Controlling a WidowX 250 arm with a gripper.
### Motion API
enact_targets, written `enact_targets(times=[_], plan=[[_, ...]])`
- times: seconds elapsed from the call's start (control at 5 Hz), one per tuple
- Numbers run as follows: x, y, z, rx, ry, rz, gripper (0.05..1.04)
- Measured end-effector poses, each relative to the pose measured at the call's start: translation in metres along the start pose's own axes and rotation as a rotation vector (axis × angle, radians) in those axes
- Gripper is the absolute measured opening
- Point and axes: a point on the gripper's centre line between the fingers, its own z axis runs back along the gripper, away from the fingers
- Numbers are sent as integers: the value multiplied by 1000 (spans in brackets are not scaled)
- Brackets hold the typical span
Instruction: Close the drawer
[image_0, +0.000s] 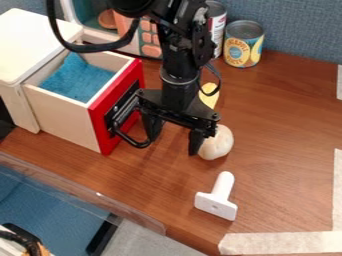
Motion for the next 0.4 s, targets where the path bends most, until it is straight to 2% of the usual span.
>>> enact_targets(times=[0.4], plan=[[-1, 2, -1, 3, 0, 18, 1001]])
